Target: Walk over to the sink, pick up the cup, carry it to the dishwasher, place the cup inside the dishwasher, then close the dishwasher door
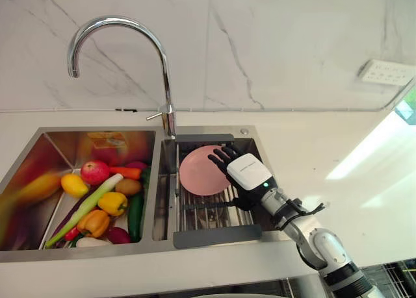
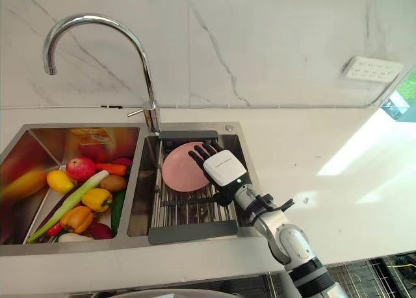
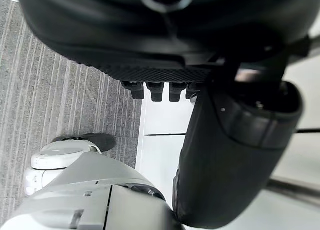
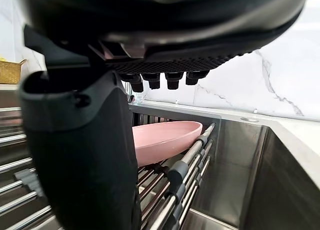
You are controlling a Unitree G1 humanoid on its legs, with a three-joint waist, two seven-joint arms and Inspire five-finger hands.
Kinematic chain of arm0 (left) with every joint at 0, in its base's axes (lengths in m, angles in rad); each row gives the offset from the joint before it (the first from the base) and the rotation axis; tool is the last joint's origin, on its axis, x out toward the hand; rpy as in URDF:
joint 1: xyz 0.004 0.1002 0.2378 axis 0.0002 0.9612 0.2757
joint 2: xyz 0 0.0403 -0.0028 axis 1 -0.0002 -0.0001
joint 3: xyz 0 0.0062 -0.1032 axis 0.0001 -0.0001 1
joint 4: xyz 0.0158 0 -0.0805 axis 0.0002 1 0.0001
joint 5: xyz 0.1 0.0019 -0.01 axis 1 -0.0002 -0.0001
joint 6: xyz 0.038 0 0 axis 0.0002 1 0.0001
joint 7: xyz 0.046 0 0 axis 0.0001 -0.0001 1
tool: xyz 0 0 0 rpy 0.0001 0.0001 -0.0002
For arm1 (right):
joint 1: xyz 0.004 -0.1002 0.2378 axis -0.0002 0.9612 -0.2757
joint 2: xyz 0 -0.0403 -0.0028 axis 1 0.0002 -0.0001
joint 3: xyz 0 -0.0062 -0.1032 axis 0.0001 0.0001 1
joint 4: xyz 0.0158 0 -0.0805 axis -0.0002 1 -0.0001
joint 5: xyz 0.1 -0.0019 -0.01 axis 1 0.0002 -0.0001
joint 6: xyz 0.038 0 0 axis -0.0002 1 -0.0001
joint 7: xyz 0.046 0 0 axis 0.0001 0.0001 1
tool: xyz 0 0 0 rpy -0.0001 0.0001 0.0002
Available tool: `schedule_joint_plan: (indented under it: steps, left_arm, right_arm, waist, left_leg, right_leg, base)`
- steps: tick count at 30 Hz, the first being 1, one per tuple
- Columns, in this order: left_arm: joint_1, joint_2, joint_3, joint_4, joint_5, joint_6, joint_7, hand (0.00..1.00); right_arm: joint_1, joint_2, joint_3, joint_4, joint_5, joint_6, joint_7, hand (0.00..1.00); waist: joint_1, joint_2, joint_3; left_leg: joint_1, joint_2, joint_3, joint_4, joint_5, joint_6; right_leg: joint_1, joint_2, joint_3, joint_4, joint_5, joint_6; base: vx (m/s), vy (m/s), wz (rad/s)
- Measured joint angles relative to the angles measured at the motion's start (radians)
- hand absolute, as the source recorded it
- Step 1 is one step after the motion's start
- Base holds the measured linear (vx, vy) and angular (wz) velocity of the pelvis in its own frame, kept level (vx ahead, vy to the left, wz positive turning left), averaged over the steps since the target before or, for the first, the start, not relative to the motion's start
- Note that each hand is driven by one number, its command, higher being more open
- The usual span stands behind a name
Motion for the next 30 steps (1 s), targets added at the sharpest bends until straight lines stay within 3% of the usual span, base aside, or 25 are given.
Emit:
schedule_joint_plan:
  steps: [14,15,25,30]
  left_arm:
    - [0.011,-0.003,0.002,-0.032,-0.002,0.010,-0.002,1.00]
    - [0.011,-0.002,0.003,-0.032,-0.002,0.012,-0.002,1.00]
    - [0.010,-0.003,0.002,-0.040,-0.014,0.016,-0.002,1.00]
    - [0.010,-0.013,0.004,-0.040,-0.014,0.016,-0.002,1.00]
  right_arm:
    - [-0.059,0.022,0.036,0.111,-0.007,0.046,-0.079,1.00]
    - [-0.064,0.022,0.041,0.112,-0.007,0.046,-0.079,0.00]
    - [-0.092,0.021,0.064,0.182,-0.008,0.048,-0.099,0.00]
    - [-0.127,0.022,0.072,0.180,-0.005,0.048,-0.181,0.00]
  waist:
    - [0.010,0.013,0.009]
    - [0.010,0.014,0.010]
    - [0.015,0.022,0.018]
    - [0.014,0.032,0.026]
  left_leg:
    - [0.013,0.013,-0.015,-0.012,0.004,-0.014]
    - [0.013,0.017,-0.015,-0.012,0.003,-0.016]
    - [0.019,0.025,-0.030,-0.013,0.004,-0.023]
    - [0.022,0.028,-0.031,-0.018,0.002,-0.028]
  right_leg:
    - [0.015,0.009,-0.028,-0.001,-0.025,0.000]
    - [0.015,0.012,-0.029,-0.001,-0.024,-0.003]
    - [0.030,0.016,-0.051,-0.001,-0.038,-0.004]
    - [0.034,0.020,-0.053,0.000,-0.032,-0.007]
  base:
    - [0.00,0.022,0.04]
    - [0.00,0.000,0.00]
    - [0.00,0.011,0.04]
    - [0.03,0.034,0.01]
